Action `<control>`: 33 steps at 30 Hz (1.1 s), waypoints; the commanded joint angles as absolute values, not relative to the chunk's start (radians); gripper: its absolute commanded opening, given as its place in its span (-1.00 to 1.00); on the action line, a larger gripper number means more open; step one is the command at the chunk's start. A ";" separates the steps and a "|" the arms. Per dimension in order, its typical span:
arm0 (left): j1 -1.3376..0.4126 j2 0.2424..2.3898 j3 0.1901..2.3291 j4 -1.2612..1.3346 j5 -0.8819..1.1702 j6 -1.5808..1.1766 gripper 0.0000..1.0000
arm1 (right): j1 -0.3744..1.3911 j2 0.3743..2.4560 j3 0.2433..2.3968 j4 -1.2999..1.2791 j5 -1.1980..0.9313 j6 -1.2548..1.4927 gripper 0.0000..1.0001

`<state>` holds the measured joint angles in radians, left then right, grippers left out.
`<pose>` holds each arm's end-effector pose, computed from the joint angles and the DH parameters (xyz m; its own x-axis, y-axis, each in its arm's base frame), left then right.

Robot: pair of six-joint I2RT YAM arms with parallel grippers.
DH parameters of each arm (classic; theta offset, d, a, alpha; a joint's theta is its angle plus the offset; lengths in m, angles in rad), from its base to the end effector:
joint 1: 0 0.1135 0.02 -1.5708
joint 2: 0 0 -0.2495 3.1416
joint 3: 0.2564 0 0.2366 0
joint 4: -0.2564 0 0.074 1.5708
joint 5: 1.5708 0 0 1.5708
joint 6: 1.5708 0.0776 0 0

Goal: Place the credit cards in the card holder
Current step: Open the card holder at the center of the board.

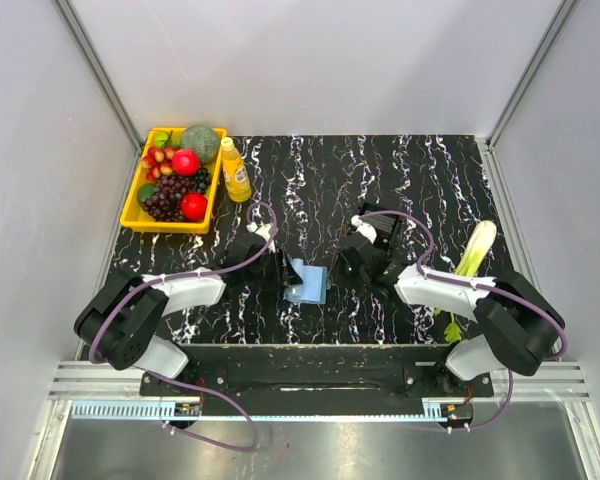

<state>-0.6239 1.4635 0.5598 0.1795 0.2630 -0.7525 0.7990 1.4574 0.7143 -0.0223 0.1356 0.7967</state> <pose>0.2265 -0.1879 0.1202 -0.8861 -0.1753 -0.4291 0.1597 0.7536 -0.6377 0.2235 0.2146 0.1462 -0.7969 0.1970 -0.5711 -0.1033 0.8869 0.4502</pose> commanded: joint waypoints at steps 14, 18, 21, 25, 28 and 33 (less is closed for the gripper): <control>-0.581 1.385 0.515 0.181 0.184 -0.727 0.17 | 0.799 1.322 0.782 -0.126 0.204 0.749 -1.00; -0.575 1.348 0.505 0.175 0.178 -0.721 -0.02 | 0.799 1.370 0.795 -0.167 0.250 0.744 -1.00; -0.572 1.339 0.500 0.143 0.160 -0.710 -0.30 | 0.799 1.414 0.824 -0.178 0.252 0.730 -1.00; -0.571 1.306 0.480 0.091 0.112 -0.727 -0.30 | 0.798 1.476 0.894 -0.207 0.296 0.677 -1.00; -0.571 1.278 0.454 0.072 0.075 -0.745 -0.30 | 0.798 1.515 0.945 -0.207 0.296 0.641 -1.00; -0.571 1.241 0.416 0.038 0.021 -0.784 -0.25 | 0.796 1.606 1.035 -0.219 0.322 0.589 -1.00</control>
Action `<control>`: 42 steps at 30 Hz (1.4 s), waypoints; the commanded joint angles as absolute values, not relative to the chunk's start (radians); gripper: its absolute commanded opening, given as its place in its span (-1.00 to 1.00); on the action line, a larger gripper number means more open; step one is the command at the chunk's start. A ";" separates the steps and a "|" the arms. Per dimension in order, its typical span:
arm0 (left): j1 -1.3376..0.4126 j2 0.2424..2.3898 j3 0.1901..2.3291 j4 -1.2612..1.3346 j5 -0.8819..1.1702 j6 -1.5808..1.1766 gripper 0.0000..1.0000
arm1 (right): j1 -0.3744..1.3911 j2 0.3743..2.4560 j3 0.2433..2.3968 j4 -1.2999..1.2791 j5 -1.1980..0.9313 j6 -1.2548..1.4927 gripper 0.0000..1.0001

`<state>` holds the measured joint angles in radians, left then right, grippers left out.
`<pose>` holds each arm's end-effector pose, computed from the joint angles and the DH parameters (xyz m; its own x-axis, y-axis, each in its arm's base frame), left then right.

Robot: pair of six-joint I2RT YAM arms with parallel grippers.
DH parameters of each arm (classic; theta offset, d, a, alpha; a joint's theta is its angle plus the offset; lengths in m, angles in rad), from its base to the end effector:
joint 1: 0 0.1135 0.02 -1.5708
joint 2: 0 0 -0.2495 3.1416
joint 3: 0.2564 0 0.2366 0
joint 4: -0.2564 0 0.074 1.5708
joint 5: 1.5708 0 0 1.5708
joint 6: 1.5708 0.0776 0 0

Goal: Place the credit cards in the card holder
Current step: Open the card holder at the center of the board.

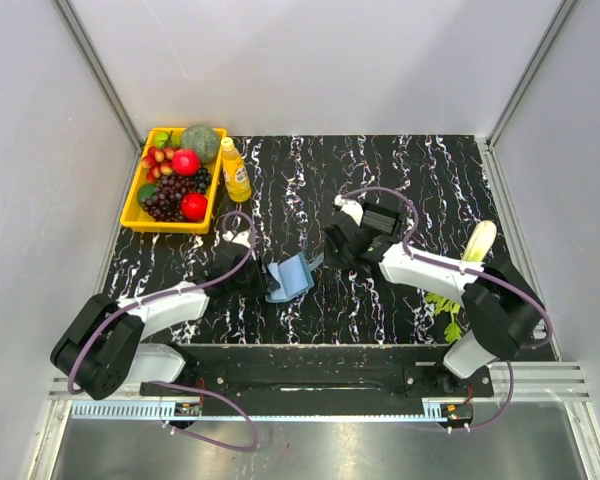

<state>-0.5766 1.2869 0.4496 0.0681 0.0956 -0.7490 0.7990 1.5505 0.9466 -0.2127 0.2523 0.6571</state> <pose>0.2110 -0.1461 0.1180 -0.8357 -0.2650 -0.4810 0.0425 0.8420 -0.5378 0.2507 0.2298 0.1737 -0.7535 0.0738 -0.6533 -0.1446 0.9507 0.2742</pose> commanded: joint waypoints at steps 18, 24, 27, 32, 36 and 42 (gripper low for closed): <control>-0.624 1.043 0.195 0.181 0.089 -0.999 0.02 | 0.770 2.045 1.520 -0.287 0.219 0.436 -1.00; -0.715 1.025 0.267 0.091 0.009 -0.991 0.07 | 0.761 2.092 1.643 -0.351 0.144 0.370 -0.82; -0.724 0.950 0.371 -0.098 -0.086 -0.951 0.28 | 0.747 2.013 1.606 -0.364 0.198 0.344 -0.32; -0.669 0.793 0.538 -0.317 -0.265 -0.804 0.54 | 0.690 1.826 1.493 -0.362 0.190 0.365 0.39; -0.531 0.859 0.655 -0.356 -0.227 -0.694 0.59 | 0.684 1.749 1.402 -0.356 0.125 0.435 0.33; -0.387 1.132 0.784 -0.308 -0.062 -0.603 0.53 | 0.684 1.833 1.378 -0.339 -0.061 0.578 0.12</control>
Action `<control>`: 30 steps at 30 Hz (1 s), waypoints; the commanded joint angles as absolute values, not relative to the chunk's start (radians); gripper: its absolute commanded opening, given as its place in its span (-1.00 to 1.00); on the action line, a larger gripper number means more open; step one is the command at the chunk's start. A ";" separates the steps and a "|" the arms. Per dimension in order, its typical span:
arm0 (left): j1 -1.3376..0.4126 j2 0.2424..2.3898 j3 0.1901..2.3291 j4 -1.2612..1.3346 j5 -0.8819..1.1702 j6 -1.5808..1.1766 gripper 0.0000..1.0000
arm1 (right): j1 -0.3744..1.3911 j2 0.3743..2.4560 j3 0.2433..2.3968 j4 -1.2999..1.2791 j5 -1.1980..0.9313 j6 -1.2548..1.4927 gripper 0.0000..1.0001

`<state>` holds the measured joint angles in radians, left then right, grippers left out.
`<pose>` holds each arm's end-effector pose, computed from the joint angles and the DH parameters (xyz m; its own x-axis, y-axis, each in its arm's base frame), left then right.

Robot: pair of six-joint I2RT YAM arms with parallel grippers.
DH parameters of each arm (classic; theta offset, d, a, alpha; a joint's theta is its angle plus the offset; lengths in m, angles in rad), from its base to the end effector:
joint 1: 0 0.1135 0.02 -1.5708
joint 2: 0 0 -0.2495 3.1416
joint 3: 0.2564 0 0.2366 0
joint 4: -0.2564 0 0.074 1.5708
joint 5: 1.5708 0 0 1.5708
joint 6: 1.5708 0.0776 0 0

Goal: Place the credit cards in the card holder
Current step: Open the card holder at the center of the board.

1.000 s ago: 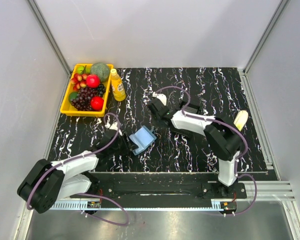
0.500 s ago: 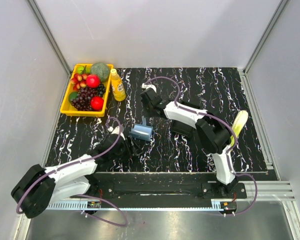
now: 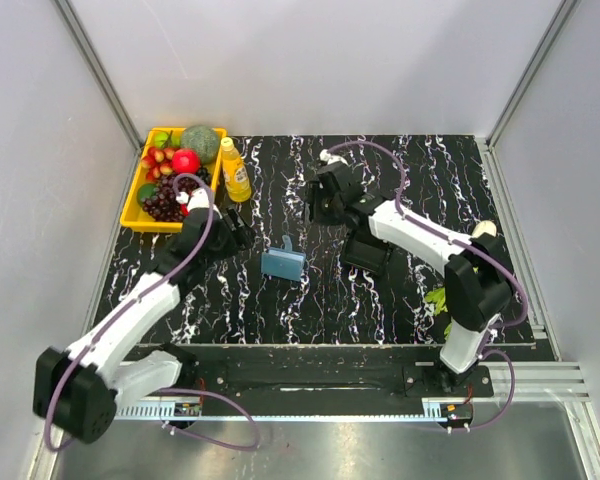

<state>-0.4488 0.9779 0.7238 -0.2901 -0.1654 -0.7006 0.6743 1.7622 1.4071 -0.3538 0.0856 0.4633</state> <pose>0.2272 -0.0952 0.2430 -0.5507 -0.4406 -0.7090 -0.0706 0.8709 -0.4864 0.3305 0.2557 0.2366 -0.7103 0.0023 -0.7039 -0.2839 0.9141 0.2894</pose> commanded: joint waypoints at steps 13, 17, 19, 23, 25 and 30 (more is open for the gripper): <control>-0.278 1.325 0.812 -0.229 0.063 -0.551 0.44 | 0.695 1.892 1.306 -0.198 -0.382 0.581 0.06; -0.253 1.312 0.801 -0.229 0.077 -0.537 0.44 | 0.699 1.832 1.229 -0.138 -0.409 0.546 0.22; -0.247 1.308 0.796 -0.229 0.075 -0.537 0.44 | 0.707 1.821 1.226 -0.137 -0.438 0.509 0.21; -0.238 1.316 0.793 -0.212 0.090 -0.538 0.44 | 0.742 1.821 1.246 -0.172 -0.431 0.454 0.15; -0.238 1.333 0.798 -0.198 0.126 -0.532 0.44 | 0.767 1.842 1.264 -0.205 -0.416 0.425 0.11; -0.238 1.381 0.811 -0.178 0.224 -0.519 0.36 | 0.808 1.882 1.238 -0.247 -0.348 0.440 -0.01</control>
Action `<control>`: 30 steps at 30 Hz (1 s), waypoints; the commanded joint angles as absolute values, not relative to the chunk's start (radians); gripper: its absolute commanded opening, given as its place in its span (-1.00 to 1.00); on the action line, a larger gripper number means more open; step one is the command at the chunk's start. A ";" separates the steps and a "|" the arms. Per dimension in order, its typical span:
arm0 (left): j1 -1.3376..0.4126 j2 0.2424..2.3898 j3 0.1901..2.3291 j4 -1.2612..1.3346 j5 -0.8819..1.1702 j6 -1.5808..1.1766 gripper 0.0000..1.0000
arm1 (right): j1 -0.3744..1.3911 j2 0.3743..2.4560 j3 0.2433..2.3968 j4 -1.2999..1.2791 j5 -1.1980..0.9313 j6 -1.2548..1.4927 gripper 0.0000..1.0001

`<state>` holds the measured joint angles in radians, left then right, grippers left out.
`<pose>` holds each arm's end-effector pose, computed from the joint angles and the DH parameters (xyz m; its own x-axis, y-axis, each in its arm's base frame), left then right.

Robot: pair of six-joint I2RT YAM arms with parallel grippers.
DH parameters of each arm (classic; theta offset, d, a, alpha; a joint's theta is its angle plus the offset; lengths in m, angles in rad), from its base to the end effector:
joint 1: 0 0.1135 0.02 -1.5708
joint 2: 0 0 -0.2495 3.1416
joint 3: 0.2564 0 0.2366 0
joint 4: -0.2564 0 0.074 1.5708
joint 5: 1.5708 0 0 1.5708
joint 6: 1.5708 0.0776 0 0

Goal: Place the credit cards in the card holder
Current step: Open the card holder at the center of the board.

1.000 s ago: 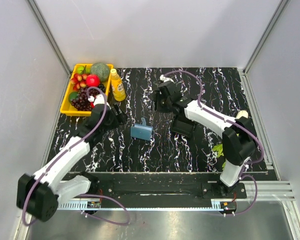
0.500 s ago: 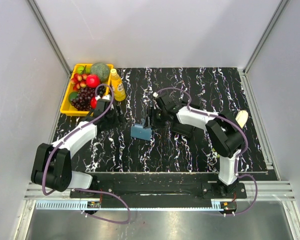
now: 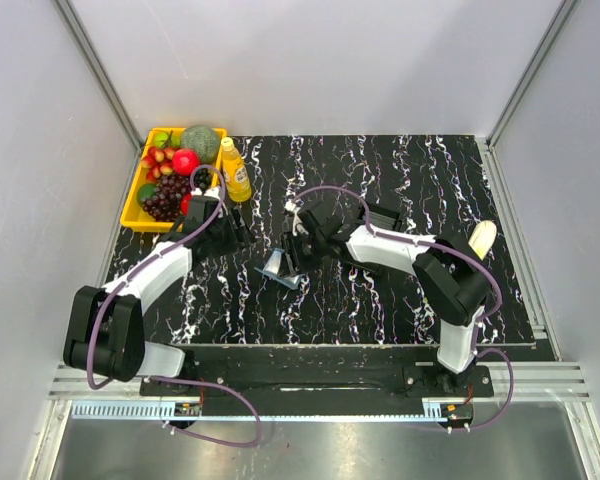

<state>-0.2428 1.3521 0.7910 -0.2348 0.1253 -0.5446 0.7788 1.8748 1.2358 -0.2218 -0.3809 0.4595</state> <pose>0.2862 -0.0809 0.1782 -0.7608 -0.3411 -0.5522 -0.0827 0.8948 -0.4388 0.2711 0.3081 0.1525 -0.8495 -0.2599 -0.4592 -0.4996 0.6759 0.5418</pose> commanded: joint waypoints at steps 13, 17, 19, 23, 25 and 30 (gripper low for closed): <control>-0.322 1.468 0.718 -0.077 0.364 -0.503 0.17 | 0.818 1.887 1.060 -0.186 -0.216 0.537 -0.07; -0.333 1.459 0.718 -0.074 0.292 -0.535 0.20 | 0.816 1.884 1.091 -0.195 -0.173 0.542 -0.05; -0.334 1.488 0.744 -0.083 0.305 -0.525 0.18 | 0.813 1.897 1.123 -0.216 -0.147 0.551 -0.07; -0.350 1.487 0.684 -0.005 0.396 -0.555 0.04 | 0.789 1.931 1.201 -0.235 -0.146 0.546 -0.07; -0.362 1.454 0.622 0.061 0.419 -0.586 0.04 | 0.761 1.950 1.244 -0.244 -0.152 0.532 -0.06; -0.383 1.364 0.459 0.197 0.455 -0.655 0.01 | 0.712 1.997 1.379 -0.287 -0.202 0.456 -0.02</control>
<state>-0.3614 1.4403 0.5636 0.0517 0.3595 -0.5812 0.7540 1.9648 1.2617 -0.2787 -0.2199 0.5274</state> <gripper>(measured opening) 0.517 0.483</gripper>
